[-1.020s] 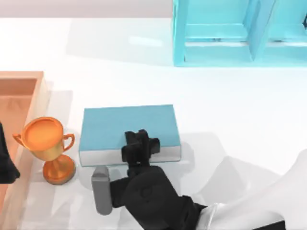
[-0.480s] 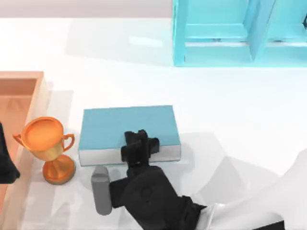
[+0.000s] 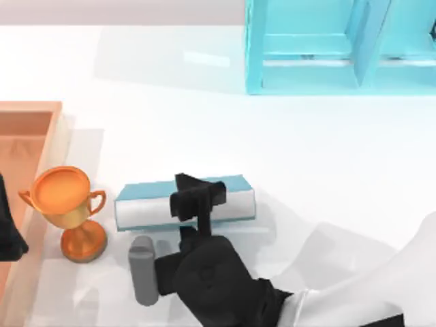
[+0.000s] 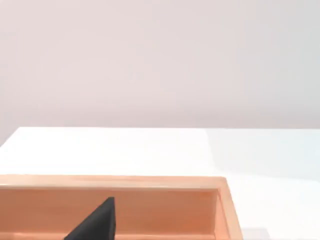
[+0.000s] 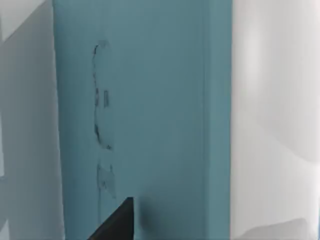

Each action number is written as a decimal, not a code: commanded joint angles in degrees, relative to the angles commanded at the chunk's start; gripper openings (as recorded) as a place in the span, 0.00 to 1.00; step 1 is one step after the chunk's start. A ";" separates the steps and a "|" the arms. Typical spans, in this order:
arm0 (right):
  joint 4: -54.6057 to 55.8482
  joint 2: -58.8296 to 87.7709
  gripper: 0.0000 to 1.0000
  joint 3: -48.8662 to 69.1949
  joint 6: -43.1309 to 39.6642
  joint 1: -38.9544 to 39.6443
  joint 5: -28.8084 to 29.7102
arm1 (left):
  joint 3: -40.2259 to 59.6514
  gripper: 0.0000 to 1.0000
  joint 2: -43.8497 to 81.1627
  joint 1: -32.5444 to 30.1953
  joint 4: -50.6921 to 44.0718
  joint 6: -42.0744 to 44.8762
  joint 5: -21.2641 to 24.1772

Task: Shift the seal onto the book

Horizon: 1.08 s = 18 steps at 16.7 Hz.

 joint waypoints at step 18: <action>-21.98 -5.62 1.00 -2.02 18.87 21.52 18.40 | 0.00 1.00 0.00 0.00 0.00 0.00 0.00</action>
